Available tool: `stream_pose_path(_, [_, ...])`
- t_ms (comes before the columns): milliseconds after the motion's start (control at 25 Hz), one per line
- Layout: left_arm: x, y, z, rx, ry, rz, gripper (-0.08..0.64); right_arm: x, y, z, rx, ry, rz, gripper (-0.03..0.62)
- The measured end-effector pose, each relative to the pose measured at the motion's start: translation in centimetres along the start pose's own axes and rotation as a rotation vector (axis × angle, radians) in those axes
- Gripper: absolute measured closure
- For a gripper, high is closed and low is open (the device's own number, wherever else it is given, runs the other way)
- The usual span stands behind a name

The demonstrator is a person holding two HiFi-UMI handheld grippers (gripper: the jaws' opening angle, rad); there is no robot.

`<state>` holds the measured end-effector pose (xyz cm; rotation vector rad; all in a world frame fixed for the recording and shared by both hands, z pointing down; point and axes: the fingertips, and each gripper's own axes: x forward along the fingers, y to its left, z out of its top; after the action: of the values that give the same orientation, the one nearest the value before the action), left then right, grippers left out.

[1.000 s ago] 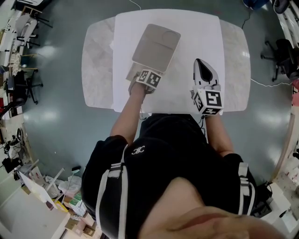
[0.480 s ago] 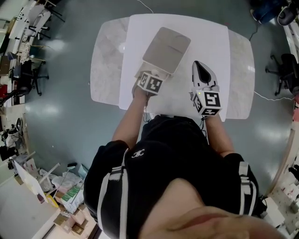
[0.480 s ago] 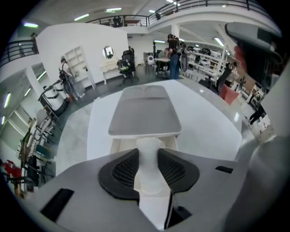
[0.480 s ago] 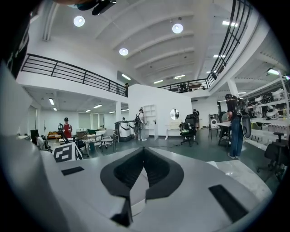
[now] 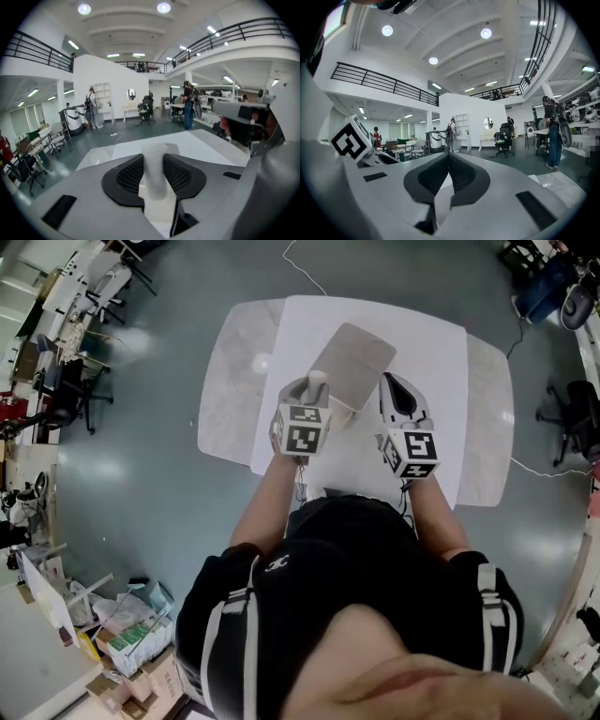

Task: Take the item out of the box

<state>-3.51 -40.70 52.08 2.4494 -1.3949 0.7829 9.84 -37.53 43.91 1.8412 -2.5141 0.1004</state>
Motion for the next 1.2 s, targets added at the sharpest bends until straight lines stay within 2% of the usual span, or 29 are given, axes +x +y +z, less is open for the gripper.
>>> stream_pose_path(320, [-7.3,1.8,8.0,0.02,-0.344,0.112,0.419,1.3,2.4,3.2,-0.008,-0.084,0.036,0.58])
stream_pose_path(480, [-9.8,2.2,9.6,0.035,-0.455,0.167,0.419,1.2,2.6,4.7,0.011,-0.144,0.031,0.58])
stream_pose_path(600, [-10.7,2.8,9.6,0.0,-0.495,0.186,0.419,1.3,3.6,5.1,-0.009,-0.139,0.068,0.58])
stream_pose_path(760, [-11.0,3.6,9.0,-0.028,-0.501,0.198,0.419,1.6,4.8,5.1,-0.034,-0.128,0.095,0.58])
stream_pose_path(1200, [-11.5,3.7,8.9,-0.022,-0.497,0.199,0.419,1.7,5.5,5.4,-0.035,-0.134,0.101,0.58])
